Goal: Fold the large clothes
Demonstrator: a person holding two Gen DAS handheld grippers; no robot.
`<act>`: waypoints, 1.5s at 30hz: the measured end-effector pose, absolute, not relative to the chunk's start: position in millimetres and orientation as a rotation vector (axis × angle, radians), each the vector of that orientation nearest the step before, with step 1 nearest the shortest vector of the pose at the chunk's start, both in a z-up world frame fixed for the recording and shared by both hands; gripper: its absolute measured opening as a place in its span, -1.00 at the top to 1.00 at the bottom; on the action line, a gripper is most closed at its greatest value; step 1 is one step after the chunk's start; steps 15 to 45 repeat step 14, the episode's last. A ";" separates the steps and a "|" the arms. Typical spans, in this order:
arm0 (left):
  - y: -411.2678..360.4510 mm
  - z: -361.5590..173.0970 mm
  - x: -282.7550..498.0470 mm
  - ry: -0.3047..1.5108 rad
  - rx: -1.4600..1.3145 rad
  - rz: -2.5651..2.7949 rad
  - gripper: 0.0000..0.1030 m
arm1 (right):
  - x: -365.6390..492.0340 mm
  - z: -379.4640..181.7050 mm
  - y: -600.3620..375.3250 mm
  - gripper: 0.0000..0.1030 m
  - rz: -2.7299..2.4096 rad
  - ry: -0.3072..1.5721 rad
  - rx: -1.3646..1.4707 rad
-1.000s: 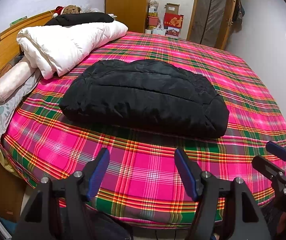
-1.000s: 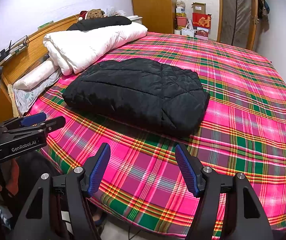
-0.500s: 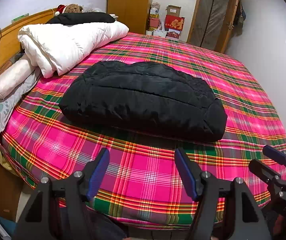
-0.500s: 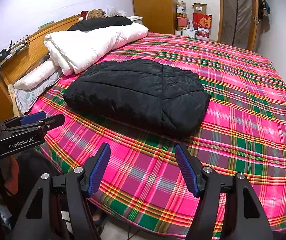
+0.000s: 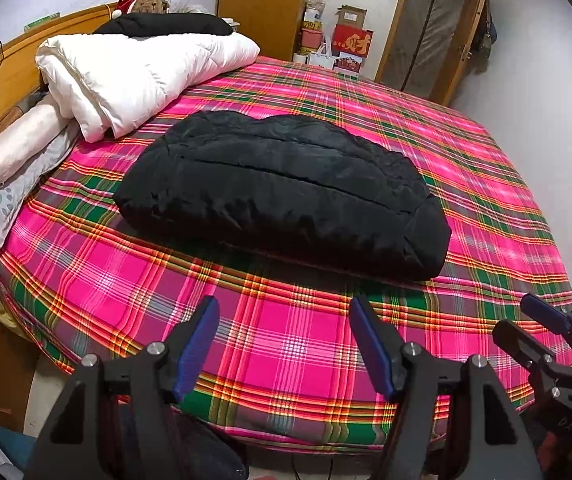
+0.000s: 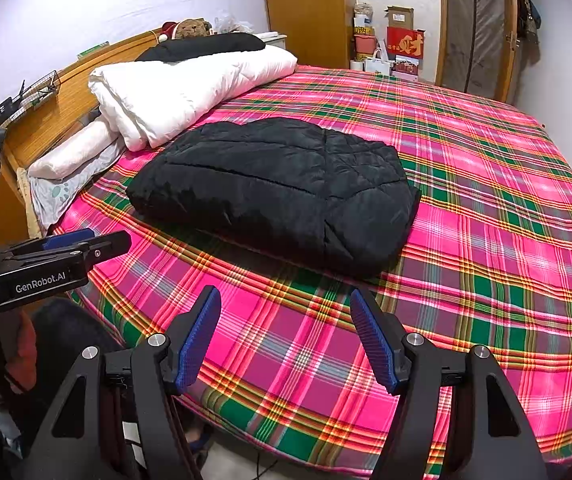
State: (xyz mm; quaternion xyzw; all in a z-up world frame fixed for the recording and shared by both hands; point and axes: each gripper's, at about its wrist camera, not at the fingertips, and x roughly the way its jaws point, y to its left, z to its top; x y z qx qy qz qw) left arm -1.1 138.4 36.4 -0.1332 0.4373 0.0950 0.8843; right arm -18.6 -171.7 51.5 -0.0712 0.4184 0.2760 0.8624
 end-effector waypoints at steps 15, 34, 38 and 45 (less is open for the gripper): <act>135.2 36.9 -2.5 0.910 -0.260 0.240 -0.39 | -20.4 53.5 -175.7 -0.31 0.575 0.868 -0.138; 135.2 36.9 -2.5 0.910 -0.260 0.240 -0.39 | -20.4 53.5 -175.7 -0.31 0.575 0.868 -0.138; 135.2 36.9 -2.5 0.910 -0.260 0.240 -0.39 | -20.4 53.5 -175.7 -0.31 0.575 0.868 -0.138; 135.2 36.9 -2.5 0.910 -0.260 0.240 -0.39 | -20.4 53.5 -175.7 -0.31 0.575 0.868 -0.138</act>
